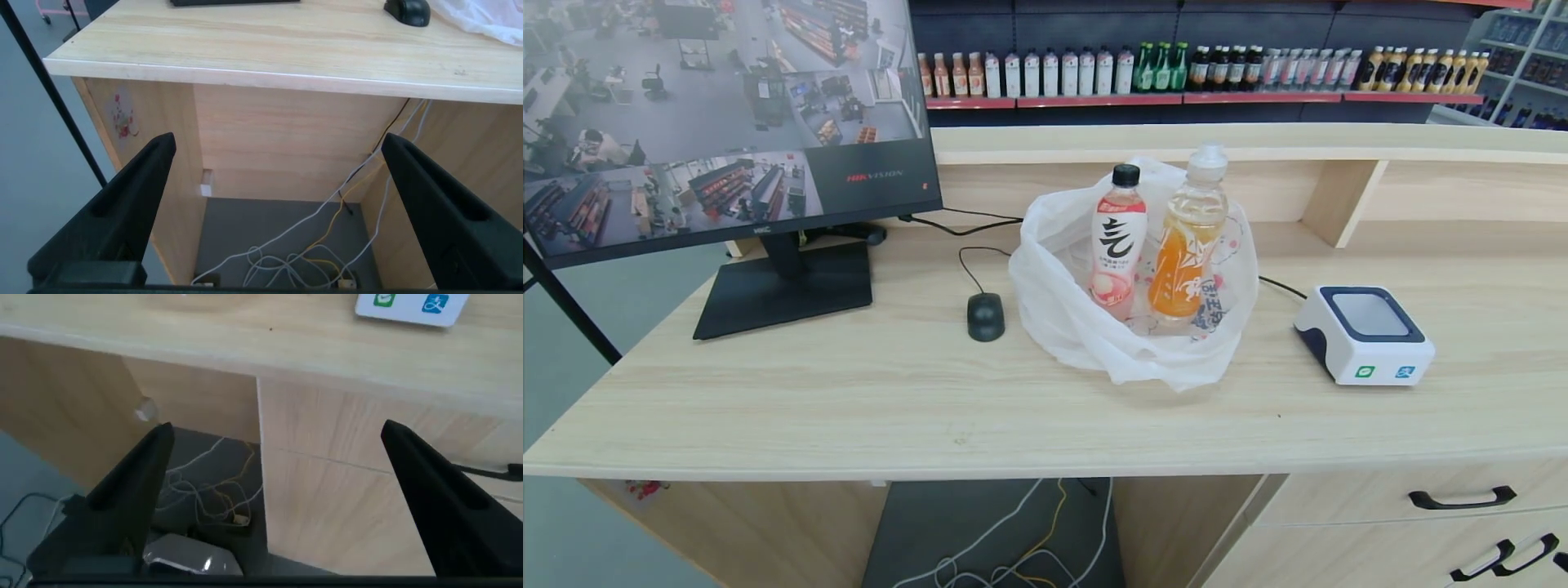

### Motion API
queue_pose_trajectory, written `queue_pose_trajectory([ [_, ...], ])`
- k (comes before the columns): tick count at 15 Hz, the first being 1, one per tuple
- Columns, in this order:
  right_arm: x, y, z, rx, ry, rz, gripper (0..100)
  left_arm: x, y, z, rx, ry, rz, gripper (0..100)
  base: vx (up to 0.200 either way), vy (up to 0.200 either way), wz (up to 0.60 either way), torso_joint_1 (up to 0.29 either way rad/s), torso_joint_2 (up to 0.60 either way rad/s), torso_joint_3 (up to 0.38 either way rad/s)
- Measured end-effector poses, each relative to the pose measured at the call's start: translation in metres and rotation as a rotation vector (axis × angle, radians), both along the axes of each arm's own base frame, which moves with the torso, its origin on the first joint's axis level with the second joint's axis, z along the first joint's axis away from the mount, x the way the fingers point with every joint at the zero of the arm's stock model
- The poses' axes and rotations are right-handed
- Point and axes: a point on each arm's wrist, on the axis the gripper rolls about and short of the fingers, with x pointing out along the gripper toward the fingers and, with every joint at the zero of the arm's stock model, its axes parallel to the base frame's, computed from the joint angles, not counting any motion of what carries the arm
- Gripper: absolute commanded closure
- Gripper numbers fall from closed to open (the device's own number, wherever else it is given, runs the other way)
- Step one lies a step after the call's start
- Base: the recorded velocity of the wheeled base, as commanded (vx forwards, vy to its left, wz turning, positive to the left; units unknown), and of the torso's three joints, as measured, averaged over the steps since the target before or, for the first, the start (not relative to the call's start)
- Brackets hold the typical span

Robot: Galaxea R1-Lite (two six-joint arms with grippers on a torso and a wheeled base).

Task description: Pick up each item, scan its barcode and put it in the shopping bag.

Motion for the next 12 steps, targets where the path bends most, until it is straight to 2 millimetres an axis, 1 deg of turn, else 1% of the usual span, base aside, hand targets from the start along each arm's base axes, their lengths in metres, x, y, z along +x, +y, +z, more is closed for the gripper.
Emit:
queue_pose_trajectory([
  [2,-0.017,-0.007,-0.019,-0.027,0.060,0.011,0,0.000,0.000,0.000,-0.001,0.000,0.000,0,0.000,0.000,0.00,0.000,0.00,0.000],
  [3,-0.022,-0.009,-0.024,-0.023,0.061,0.008,0,0.000,0.000,0.000,-0.002,0.000,0.000,0,0.000,0.000,0.00,0.000,0.00,0.000],
  [5,-0.027,-0.010,-0.023,0.017,0.018,-0.051,0,0.000,0.000,0.000,-0.002,0.000,0.000,0,0.000,0.000,0.00,0.000,0.00,0.000],
  [10,-0.031,-0.008,-0.026,0.041,-0.017,-0.301,0,0.000,0.000,0.000,-0.003,0.000,0.000,0,0.000,0.000,0.00,0.000,0.00,0.000],
  [12,-0.034,-0.008,-0.027,0.049,-0.055,-0.345,0,0.000,0.000,0.000,-0.004,0.000,0.000,0,0.000,0.000,0.00,0.000,0.00,0.000],
])
